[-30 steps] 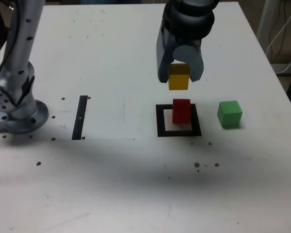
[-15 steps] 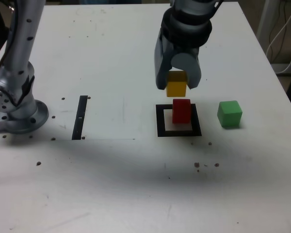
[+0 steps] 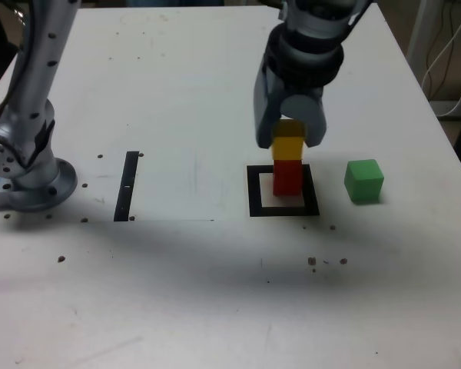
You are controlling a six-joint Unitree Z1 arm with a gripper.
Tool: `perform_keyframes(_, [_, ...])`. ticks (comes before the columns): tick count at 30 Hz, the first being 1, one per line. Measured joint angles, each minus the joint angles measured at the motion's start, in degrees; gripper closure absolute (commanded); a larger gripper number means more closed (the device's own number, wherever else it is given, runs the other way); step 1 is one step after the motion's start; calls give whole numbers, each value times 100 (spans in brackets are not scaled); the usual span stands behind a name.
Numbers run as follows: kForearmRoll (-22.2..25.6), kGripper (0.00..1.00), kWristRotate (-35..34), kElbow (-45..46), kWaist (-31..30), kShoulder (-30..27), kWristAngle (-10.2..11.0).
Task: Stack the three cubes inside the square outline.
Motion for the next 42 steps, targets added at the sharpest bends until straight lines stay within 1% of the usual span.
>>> perform_keyframes(8, [0, 64, 6, -14, 0, 98, -19])
perform_keyframes(20, [-2, 64, 4, 6, 0, 107, -33])
perform_keyframes(26, [-82, 64, 3, 76, 0, 132, -95])
perform_keyframes(32, [-138, 62, -3, 144, 0, 134, -103])
perform_keyframes(35, [-146, 58, -3, 160, 0, 134, -103])
perform_keyframes(37, [-146, 53, -3, 169, 0, 134, -103])
perform_keyframes(39, [-146, 44, -3, 168, 0, 134, -105])
perform_keyframes(42, [-151, 31, 19, 167, 0, 132, -167])
